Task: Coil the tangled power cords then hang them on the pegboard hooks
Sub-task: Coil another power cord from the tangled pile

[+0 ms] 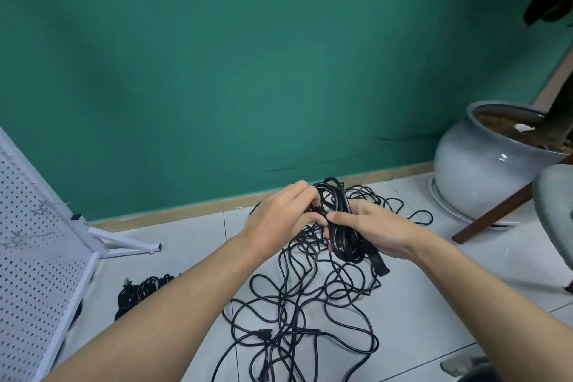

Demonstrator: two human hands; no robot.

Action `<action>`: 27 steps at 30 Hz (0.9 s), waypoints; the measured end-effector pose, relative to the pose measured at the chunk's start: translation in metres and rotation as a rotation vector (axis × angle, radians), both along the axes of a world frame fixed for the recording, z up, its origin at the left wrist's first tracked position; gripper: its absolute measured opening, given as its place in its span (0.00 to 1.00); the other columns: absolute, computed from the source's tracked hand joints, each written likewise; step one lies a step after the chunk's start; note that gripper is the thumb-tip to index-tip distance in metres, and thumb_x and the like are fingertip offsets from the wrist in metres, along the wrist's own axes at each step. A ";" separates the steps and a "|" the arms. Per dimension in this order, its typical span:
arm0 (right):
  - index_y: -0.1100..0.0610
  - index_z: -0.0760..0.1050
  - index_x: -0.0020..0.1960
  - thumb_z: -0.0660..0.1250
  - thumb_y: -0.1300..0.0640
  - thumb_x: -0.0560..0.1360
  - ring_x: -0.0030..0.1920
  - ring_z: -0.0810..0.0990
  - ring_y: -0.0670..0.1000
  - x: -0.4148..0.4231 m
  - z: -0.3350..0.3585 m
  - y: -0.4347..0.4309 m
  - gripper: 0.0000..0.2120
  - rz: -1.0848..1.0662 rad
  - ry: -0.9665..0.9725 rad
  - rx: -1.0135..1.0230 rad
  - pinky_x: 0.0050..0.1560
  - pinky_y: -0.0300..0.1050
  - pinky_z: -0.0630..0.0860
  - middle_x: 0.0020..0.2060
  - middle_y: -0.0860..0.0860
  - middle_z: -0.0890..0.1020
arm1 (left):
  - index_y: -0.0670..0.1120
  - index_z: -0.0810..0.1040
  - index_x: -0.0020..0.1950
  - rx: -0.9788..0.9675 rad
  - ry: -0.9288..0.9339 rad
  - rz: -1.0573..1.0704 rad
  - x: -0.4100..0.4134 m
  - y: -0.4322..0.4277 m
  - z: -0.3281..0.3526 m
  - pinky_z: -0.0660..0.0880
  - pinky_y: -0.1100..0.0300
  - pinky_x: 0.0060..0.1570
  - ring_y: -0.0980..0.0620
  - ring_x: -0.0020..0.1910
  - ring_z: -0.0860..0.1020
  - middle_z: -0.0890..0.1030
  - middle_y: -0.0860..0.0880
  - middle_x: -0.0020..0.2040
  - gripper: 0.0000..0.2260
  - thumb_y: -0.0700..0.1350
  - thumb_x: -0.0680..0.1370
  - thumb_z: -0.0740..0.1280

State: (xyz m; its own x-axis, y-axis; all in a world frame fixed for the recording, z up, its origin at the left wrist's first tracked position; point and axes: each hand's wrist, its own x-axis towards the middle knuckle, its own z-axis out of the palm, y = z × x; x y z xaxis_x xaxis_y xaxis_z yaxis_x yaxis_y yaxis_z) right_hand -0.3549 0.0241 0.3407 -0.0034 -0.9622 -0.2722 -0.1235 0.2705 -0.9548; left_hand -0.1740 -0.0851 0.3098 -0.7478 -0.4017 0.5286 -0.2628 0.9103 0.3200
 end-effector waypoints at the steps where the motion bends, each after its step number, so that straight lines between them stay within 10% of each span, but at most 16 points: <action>1: 0.63 0.78 0.50 0.62 0.58 0.85 0.37 0.83 0.51 0.000 -0.001 0.000 0.10 -0.003 0.020 -0.016 0.39 0.42 0.79 0.40 0.56 0.84 | 0.48 0.73 0.54 0.054 -0.006 0.025 0.001 -0.001 -0.001 0.76 0.55 0.44 0.52 0.43 0.75 0.75 0.54 0.49 0.17 0.62 0.80 0.63; 7: 0.62 0.77 0.51 0.62 0.57 0.85 0.36 0.81 0.52 -0.001 0.000 -0.004 0.10 -0.097 0.034 -0.081 0.37 0.45 0.77 0.40 0.56 0.82 | 0.56 0.68 0.59 0.482 -0.040 0.075 0.003 -0.013 -0.009 0.73 0.52 0.66 0.59 0.65 0.76 0.80 0.57 0.60 0.08 0.50 0.84 0.66; 13: 0.58 0.76 0.51 0.62 0.56 0.85 0.36 0.82 0.48 -0.002 0.000 -0.003 0.08 -0.111 0.113 -0.078 0.37 0.41 0.78 0.38 0.50 0.84 | 0.52 0.77 0.50 0.658 -0.046 0.100 0.007 -0.023 -0.017 0.79 0.50 0.54 0.48 0.46 0.82 0.83 0.49 0.48 0.03 0.44 0.82 0.69; 19: 0.48 0.76 0.52 0.61 0.52 0.86 0.37 0.81 0.37 -0.002 0.001 -0.004 0.06 -0.120 0.429 -0.107 0.44 0.36 0.74 0.39 0.43 0.83 | 0.48 0.88 0.45 0.633 0.228 0.145 0.000 -0.013 0.009 0.77 0.61 0.41 0.55 0.33 0.82 0.84 0.53 0.38 0.01 0.44 0.76 0.77; 27: 0.53 0.74 0.48 0.62 0.49 0.85 0.38 0.77 0.44 0.008 -0.006 -0.006 0.10 0.080 0.458 -0.062 0.46 0.41 0.74 0.38 0.44 0.79 | 0.51 0.88 0.45 0.349 0.253 0.159 -0.011 -0.005 0.018 0.77 0.54 0.47 0.57 0.42 0.80 0.83 0.55 0.41 0.03 0.49 0.73 0.79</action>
State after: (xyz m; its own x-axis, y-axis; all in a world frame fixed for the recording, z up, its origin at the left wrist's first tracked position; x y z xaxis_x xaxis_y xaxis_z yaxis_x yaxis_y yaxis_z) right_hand -0.3472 0.0180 0.3343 -0.0346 -0.9787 -0.2025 -0.5541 0.1874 -0.8111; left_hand -0.1854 -0.0899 0.3282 -0.5270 -0.6876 0.4995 -0.2643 0.6912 0.6726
